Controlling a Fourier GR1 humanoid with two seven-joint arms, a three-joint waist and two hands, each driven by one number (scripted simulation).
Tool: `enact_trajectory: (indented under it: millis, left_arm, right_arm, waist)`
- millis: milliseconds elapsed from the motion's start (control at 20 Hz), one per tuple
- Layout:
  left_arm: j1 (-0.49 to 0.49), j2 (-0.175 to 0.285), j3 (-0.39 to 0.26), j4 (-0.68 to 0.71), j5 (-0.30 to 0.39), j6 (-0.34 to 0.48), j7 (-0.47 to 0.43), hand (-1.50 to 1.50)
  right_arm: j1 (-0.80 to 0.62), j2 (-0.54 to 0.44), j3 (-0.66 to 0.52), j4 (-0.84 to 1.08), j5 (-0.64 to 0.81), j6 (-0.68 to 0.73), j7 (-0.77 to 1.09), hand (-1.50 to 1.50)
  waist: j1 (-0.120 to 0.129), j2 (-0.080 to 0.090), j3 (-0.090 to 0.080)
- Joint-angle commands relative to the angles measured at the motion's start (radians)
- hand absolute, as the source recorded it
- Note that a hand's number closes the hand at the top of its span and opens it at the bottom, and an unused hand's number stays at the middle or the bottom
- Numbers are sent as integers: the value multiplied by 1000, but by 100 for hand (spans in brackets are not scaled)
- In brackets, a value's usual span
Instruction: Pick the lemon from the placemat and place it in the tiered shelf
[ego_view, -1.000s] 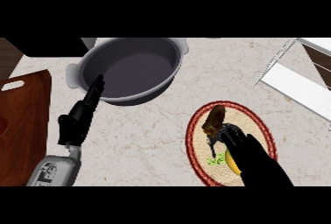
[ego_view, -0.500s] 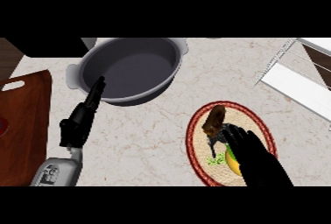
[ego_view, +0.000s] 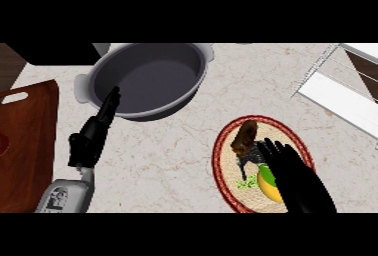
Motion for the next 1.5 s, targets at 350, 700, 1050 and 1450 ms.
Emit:
enact_trajectory:
  millis: [350, 700, 1050, 1450]
  left_arm:
    - [93, -40, -16, -8, -47, 5, -53, 0]
    - [45, -69, -24, -7, -72, 18, 4, 0]
    - [45, -55, 17, 21, -34, -24, -40, 0]
    - [-10, -43, 11, 18, -31, -45, -9, 0]
  right_arm:
    - [81, 27, 25, 64, 64, -69, -64, -150]
    - [43, 3, 12, 211, 109, -107, -154, 150]
    - [-77, 108, -64, 223, 118, -63, -54, 150]
    - [-322, 308, -310, 378, -47, -242, 581, 150]
  waist:
    - [-1, 1, -2]
    - [-1, 2, -2]
    - [3, 3, -2]
    - [49, 21, 0]
